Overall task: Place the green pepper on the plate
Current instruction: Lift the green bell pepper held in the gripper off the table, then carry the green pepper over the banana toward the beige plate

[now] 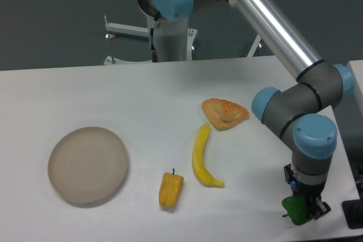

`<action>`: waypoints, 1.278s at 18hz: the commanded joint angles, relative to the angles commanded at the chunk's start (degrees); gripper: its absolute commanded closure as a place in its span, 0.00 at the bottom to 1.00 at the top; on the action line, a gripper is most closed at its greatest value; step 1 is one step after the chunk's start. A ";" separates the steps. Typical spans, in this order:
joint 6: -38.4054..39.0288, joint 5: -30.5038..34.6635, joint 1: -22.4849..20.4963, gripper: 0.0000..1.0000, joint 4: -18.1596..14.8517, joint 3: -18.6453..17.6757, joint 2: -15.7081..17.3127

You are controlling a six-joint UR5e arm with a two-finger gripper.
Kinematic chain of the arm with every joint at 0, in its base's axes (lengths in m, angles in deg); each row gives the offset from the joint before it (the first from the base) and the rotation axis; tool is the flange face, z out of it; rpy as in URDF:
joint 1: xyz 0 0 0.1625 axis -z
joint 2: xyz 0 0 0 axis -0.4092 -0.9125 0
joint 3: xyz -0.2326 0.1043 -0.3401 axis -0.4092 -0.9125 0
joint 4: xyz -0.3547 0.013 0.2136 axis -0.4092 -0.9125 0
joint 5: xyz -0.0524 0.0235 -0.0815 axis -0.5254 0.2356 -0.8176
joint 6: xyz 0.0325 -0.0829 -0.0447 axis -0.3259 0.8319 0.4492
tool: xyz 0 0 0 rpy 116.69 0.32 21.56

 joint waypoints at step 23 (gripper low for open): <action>41.27 -9.84 11.59 0.68 -0.97 -31.89 26.97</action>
